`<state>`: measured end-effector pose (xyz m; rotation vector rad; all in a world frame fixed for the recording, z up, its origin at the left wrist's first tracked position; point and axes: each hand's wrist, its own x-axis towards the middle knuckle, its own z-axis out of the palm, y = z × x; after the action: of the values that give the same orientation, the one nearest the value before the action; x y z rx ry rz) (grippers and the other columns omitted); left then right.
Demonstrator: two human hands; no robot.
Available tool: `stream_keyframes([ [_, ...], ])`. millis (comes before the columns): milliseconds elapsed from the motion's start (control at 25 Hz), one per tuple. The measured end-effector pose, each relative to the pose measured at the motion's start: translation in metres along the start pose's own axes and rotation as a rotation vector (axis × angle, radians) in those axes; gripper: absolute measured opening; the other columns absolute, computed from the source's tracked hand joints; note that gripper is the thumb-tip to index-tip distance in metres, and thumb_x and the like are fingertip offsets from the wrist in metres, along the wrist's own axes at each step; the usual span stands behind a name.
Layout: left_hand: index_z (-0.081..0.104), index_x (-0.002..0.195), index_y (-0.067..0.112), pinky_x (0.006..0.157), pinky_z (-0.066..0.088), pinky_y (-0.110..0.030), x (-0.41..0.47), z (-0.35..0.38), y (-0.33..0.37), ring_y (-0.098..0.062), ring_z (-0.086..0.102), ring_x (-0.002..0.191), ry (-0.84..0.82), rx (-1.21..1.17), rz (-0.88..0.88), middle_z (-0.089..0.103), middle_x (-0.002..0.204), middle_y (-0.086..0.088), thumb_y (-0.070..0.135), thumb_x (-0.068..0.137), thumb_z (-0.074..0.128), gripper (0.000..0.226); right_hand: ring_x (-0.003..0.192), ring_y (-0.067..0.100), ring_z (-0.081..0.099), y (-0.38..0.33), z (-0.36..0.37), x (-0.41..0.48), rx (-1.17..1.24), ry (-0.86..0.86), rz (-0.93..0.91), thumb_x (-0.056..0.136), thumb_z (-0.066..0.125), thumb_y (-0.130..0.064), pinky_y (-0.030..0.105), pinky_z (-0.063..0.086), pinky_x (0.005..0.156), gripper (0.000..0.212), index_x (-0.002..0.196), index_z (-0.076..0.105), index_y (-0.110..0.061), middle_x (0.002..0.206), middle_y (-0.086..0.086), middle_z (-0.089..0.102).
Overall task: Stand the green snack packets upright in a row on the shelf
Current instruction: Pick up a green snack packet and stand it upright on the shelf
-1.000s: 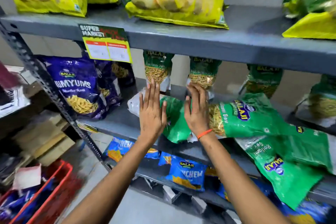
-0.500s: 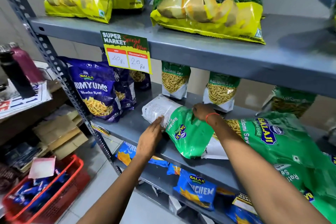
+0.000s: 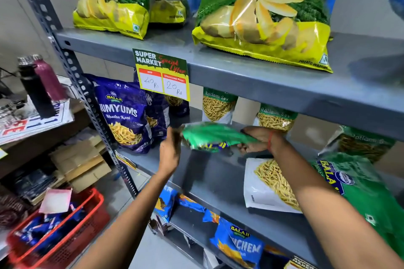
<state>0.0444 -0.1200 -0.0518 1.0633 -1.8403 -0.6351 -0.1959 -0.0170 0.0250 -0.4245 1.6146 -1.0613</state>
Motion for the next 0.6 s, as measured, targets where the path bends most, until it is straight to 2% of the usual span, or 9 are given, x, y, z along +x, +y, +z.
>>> stream_keyframes([
  [40,0.045,0.100,-0.004,0.059,0.035,-0.035,0.013,0.003,0.002,-0.044,0.061,0.071,0.015,-0.043,-0.051,0.063,0.083,-0.034,0.015,0.093,0.044,0.020,0.045,0.011,0.050,-0.006,0.003,0.005,-0.005,-0.131,0.036,0.090,0.032,-0.010,0.016,0.041,0.047,0.034,0.069,0.059,-0.009,0.055,0.007,0.061],
  [120,0.045,0.097,-0.005,0.065,0.036,-0.033,0.036,0.007,0.007,-0.037,0.061,0.077,-0.013,-0.103,-0.125,0.062,0.089,-0.030,0.017,0.094,0.046,0.021,0.034,0.005,0.047,-0.012,0.020,0.002,-0.058,-0.246,0.029,0.095,0.029,-0.009,0.011,0.038,0.039,0.034,0.073,0.055,-0.012,0.046,-0.001,0.062],
  [240,0.045,0.095,-0.003,0.069,0.040,-0.037,0.054,0.017,0.004,-0.032,0.056,0.078,-0.042,-0.148,-0.163,0.060,0.089,-0.023,0.016,0.094,0.046,0.019,0.034,0.006,0.040,-0.014,0.029,0.003,-0.039,-0.231,0.026,0.096,0.032,-0.019,0.013,0.034,0.038,0.034,0.066,0.047,-0.014,0.048,-0.002,0.055],
  [320,0.043,0.090,0.005,0.068,0.039,-0.035,0.057,0.020,-0.003,-0.023,0.050,0.077,-0.086,-0.222,-0.183,0.054,0.081,-0.009,0.013,0.094,0.045,0.009,0.038,0.008,0.036,-0.009,0.033,0.004,-0.031,-0.225,-0.005,0.094,0.032,-0.023,0.013,0.032,0.038,0.035,0.062,0.043,-0.015,0.056,0.000,0.047],
  [400,0.042,0.088,0.011,0.070,0.039,-0.035,0.062,0.022,-0.011,-0.020,0.046,0.078,-0.133,-0.336,-0.232,0.050,0.078,-0.001,0.005,0.094,0.042,0.009,0.041,0.010,0.033,-0.009,0.041,0.008,-0.031,-0.133,-0.021,0.093,0.036,-0.028,0.015,0.032,0.038,0.035,0.061,0.042,-0.015,0.058,0.002,0.042],
  [440,0.043,0.090,0.011,0.072,0.040,-0.037,0.063,0.021,-0.015,-0.021,0.048,0.080,-0.173,-0.383,-0.261,0.051,0.081,-0.001,0.000,0.093,0.040,0.012,0.044,0.012,0.033,-0.005,0.043,0.015,-0.100,-0.062,-0.063,0.093,0.040,-0.030,0.017,0.032,0.040,0.036,0.061,0.043,-0.015,0.057,0.002,0.042],
  [520,0.044,0.108,0.005,0.079,0.045,-0.037,0.058,0.019,-0.017,-0.024,0.051,0.097,-0.293,-0.444,-0.319,0.057,0.099,-0.006,-0.012,0.089,0.037,0.027,0.052,0.014,0.043,0.008,0.047,0.028,-0.314,0.096,-0.208,0.088,0.050,-0.021,0.022,0.040,0.050,0.024,0.066,0.052,-0.012,0.063,0.005,0.051],
  [560,0.039,0.120,0.001,0.086,0.047,-0.038,0.055,0.018,-0.017,-0.024,0.049,0.107,-0.361,-0.464,-0.349,0.055,0.112,-0.009,-0.017,0.086,0.038,0.039,0.064,0.017,0.054,0.019,0.049,0.038,-0.397,0.110,-0.310,0.084,0.055,-0.013,0.026,0.048,0.059,0.007,0.080,0.059,-0.009,0.077,0.009,0.061],
  [600,0.032,0.129,-0.001,0.094,0.045,-0.042,0.052,0.016,-0.019,-0.024,0.047,0.114,-0.430,-0.477,-0.376,0.050,0.123,-0.010,-0.021,0.082,0.041,0.052,0.085,0.019,0.061,0.030,0.052,0.049,-0.473,0.039,-0.396,0.078,0.062,-0.006,0.031,0.053,0.074,0.026,0.105,0.059,-0.007,0.100,0.011,0.066],
])
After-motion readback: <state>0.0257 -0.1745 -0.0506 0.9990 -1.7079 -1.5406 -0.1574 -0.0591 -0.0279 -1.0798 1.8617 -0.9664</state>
